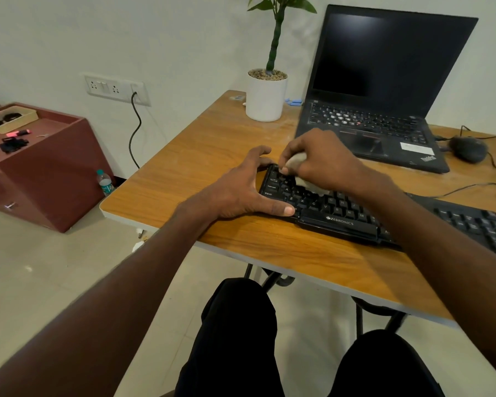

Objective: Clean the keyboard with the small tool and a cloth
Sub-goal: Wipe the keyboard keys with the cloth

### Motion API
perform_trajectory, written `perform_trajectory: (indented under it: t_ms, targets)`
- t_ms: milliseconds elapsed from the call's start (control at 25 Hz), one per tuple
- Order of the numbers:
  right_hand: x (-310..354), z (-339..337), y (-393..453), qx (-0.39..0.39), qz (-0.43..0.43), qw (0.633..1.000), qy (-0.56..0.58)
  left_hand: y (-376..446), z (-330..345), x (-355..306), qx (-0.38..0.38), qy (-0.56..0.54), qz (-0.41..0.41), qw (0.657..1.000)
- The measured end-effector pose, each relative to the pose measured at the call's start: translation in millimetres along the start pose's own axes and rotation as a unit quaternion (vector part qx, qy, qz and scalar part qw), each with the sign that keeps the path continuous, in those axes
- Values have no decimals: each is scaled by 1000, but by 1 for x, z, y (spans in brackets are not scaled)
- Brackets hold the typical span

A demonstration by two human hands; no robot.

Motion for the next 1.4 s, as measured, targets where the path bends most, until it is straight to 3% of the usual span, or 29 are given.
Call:
perform_trajectory:
  t_ms: [80,240,600,760,880,1000,1200,1400]
  targets:
    - [-4,-3,1,10,8,999,33,0,0,-1,1,3,1,1000]
    - [-6,1,8,-43,57,994,-78,-1,0,-1,2,0,-3,1000]
    - [-4,8,-6,-49,-22,998,-34,-1,2,-3,24,25,-9,999]
    - [-12,-9,-11,33,56,991,-114,-2,2,-3,2,52,-6,999]
    - [-4,-5,-7,-5,78,986,-147,-1,2,-3,15,80,-3,997]
    - [10,10,-3,-49,35,993,-98,0,3,-3,9,109,-11,994]
    - [0,-1,6,-35,72,991,-108,0,3,-3,1,108,-18,994]
    - [6,6,1,-29,41,994,-97,-4,3,-10,-1,111,-15,994]
Point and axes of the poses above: each hand's wrist, its own y-axis towards the middle knuckle, its own z-axis out of the palm, x = y × z, the point moved 4 cm from there along y, towards the middle knuckle, and after that the axes turned 7 degrees about x, right-handed, at the moved point
